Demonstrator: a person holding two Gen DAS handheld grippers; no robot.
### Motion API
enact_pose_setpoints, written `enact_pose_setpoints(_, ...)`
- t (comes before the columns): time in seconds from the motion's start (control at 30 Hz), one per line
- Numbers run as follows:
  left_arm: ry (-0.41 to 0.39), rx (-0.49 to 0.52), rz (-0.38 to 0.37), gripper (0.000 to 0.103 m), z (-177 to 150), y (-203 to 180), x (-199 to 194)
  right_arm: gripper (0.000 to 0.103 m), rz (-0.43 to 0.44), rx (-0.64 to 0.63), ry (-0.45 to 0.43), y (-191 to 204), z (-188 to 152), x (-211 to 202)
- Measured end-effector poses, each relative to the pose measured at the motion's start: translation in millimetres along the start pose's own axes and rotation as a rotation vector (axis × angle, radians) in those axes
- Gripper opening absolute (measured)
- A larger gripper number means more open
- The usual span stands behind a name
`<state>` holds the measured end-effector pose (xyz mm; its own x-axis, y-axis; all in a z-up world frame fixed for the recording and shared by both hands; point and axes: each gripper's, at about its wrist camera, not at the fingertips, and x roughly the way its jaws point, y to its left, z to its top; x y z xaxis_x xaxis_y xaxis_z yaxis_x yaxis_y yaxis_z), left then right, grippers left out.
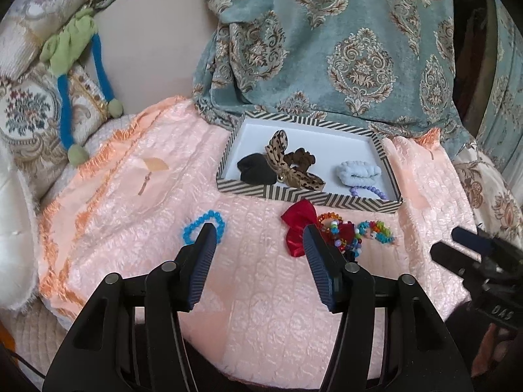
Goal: Organize jewelry
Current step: 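Grasp the black scrunchie with the right tool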
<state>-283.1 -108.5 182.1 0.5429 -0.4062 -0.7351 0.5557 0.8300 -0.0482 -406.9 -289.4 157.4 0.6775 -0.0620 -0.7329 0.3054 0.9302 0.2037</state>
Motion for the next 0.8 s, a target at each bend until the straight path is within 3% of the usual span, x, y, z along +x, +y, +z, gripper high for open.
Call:
enact_pose_setpoints(0.1,0.022,-0.023,-0.012,0.06,-3.8,7.1,8.8,0.063,0.013,-0.002,0.031,-3.4,-9.7,13.2)
enact_pose_setpoints(0.2,0.062,-0.042,-0.023,0.06,-7.0,11.2,23.1,0.053,0.027,-0.002,0.08,-3.6,-19.0,34.5)
enact_pose_setpoints(0.4,0.128,-0.082,-0.066,0.06,-10.7,15.0,49.7,0.052,0.044,-0.021,0.134,3.8,-28.6,77.7)
enact_pose_setpoints(0.47,0.144,-0.093,-0.078,0.06,-11.2,15.9,56.5,0.045,0.051,-0.026,0.141,4.8,-30.0,91.9)
enact_pose_setpoints(0.57,0.169,-0.104,-0.092,0.06,-11.8,16.3,64.8,0.022,0.043,-0.021,0.181,0.6,-34.6,111.9)
enact_pose_setpoints(0.63,0.179,-0.107,-0.104,0.061,-12.4,15.9,68.6,0.013,0.036,-0.02,0.175,-3.4,-38.8,113.9)
enact_pose_setpoints(0.8,0.189,-0.108,-0.125,0.062,-10.2,8.0,78.8,0.008,0.034,-0.013,0.158,-14.1,-37.7,102.2)
